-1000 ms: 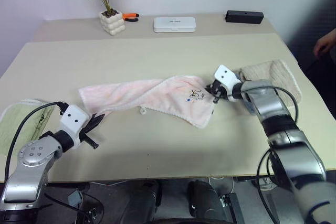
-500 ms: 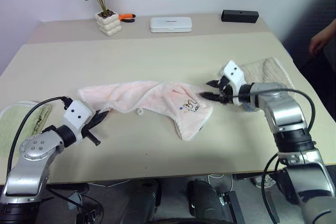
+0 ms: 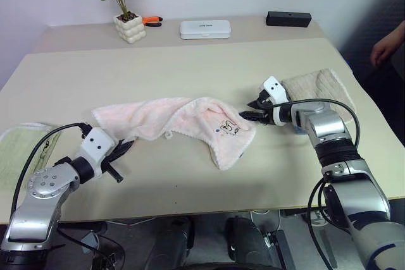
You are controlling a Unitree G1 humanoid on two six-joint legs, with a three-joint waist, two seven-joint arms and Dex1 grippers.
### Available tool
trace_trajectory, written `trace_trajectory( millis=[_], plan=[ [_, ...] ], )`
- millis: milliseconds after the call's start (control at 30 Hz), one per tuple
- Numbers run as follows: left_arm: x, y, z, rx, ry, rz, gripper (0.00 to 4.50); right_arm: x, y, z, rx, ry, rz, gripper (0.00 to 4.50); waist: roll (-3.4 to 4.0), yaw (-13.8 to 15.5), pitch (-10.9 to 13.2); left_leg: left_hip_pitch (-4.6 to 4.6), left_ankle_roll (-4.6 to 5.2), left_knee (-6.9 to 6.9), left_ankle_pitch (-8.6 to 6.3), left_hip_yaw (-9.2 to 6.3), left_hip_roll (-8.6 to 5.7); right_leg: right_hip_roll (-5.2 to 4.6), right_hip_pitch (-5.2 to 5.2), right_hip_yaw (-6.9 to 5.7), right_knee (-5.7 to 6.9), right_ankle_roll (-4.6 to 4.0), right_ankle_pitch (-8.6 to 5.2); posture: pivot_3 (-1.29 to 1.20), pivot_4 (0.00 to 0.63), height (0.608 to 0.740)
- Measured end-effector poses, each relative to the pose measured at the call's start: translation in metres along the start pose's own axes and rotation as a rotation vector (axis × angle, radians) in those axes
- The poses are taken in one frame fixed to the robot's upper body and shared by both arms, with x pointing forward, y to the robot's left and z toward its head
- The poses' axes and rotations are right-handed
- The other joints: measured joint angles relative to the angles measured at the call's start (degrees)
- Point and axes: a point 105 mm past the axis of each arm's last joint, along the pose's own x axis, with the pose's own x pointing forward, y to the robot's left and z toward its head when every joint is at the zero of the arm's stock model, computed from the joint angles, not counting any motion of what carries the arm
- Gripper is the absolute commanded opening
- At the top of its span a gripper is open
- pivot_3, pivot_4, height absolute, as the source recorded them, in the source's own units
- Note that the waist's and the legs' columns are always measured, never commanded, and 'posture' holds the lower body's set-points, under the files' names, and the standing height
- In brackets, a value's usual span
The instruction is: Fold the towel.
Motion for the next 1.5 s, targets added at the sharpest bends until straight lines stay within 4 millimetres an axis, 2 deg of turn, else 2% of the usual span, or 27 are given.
trace_trajectory(
  millis=[367, 400, 433, 500, 633, 867, 933, 1000, 1200, 1500],
  plan=[
    [0.0, -0.001, 0.0, -0.001, -0.001, -0.003, 0.0, -0.005, 0.015, -0.002, -0.014, -0.018, 0.048, 2.78, 0.0, 0.11, 0.0, 0.0, 0.0, 0.0, 0.0, 0.02, 0.0, 0.0, -0.02, 0.05, 0.0, 0.01, 0.0, 0.0, 0.15, 0.74],
    [0.0, -0.001, 0.0, -0.001, -0.001, -0.004, 0.0, -0.007, 0.017, 0.0, -0.013, -0.024, 0.056, 3.29, 0.0, 0.14, 0.0, 0.0, 0.0, 0.0, 0.0, 0.03, 0.0, 0.0, -0.02, 0.05, 0.0, 0.01, 0.0, 0.0, 0.15, 0.74],
    [0.0, -0.001, 0.0, 0.0, -0.001, -0.005, 0.0, -0.009, 0.017, 0.001, -0.017, -0.026, 0.059, 3.55, 0.0, 0.16, 0.0, 0.0, 0.0, 0.0, 0.0, 0.03, 0.0, 0.0, -0.02, 0.05, -0.01, 0.01, 0.0, 0.0, 0.15, 0.74],
    [0.0, -0.001, 0.0, 0.0, -0.001, -0.008, 0.0, -0.016, 0.017, -0.002, -0.04, -0.012, 0.052, 4.43, 0.0, 0.21, 0.0, 0.0, 0.01, 0.0, -0.01, 0.04, 0.0, -0.01, -0.02, 0.05, -0.01, 0.01, 0.0, 0.0, 0.15, 0.74],
    [0.001, -0.003, -0.001, 0.0, 0.0, -0.016, 0.0, -0.015, 0.018, -0.012, -0.054, 0.017, 0.026, 4.43, 0.0, 0.11, 0.0, 0.0, 0.01, 0.01, -0.01, 0.07, 0.01, -0.01, -0.03, 0.06, 0.0, 0.01, 0.0, 0.0, 0.15, 0.74],
    [0.001, -0.003, -0.002, 0.0, 0.001, -0.018, 0.0, -0.015, 0.012, -0.014, -0.051, 0.033, -0.03, 4.43, -0.05, 0.21, -0.03, 0.0, 0.01, 0.04, -0.01, 0.11, 0.03, 0.0, -0.01, 0.08, 0.0, 0.0, 0.01, 0.0, 0.15, 0.74],
    [0.001, -0.003, -0.003, -0.001, 0.004, -0.018, 0.0, -0.015, 0.011, -0.014, -0.046, 0.035, -0.036, 3.93, -0.07, 0.22, -0.04, 0.0, 0.01, 0.04, -0.01, 0.11, 0.03, 0.0, 0.0, 0.08, 0.0, 0.0, 0.01, 0.0, 0.15, 0.74],
    [0.001, -0.003, -0.002, 0.001, 0.001, -0.018, 0.0, -0.016, 0.01, -0.014, -0.041, 0.035, -0.045, 3.19, -0.08, 0.23, -0.05, 0.0, 0.01, 0.05, -0.01, 0.11, 0.03, 0.0, 0.0, 0.08, -0.01, 0.0, 0.01, 0.0, 0.15, 0.74],
    [0.001, -0.002, -0.003, 0.005, -0.002, -0.016, 0.0, -0.016, 0.015, -0.014, -0.027, 0.037, -0.034, 0.15, -0.08, 0.23, -0.05, 0.0, 0.01, 0.05, -0.01, 0.11, 0.03, -0.01, 0.01, 0.09, -0.01, 0.0, 0.01, 0.0, 0.15, 0.74],
    [0.001, 0.001, -0.006, 0.015, -0.006, -0.002, 0.0, -0.017, 0.01, -0.013, -0.021, 0.036, -0.077, 0.07, -0.08, 0.26, -0.05, 0.0, 0.01, 0.05, -0.01, 0.12, 0.03, -0.01, 0.0, 0.09, -0.01, 0.0, 0.01, 0.0, 0.15, 0.74]
  ],
)
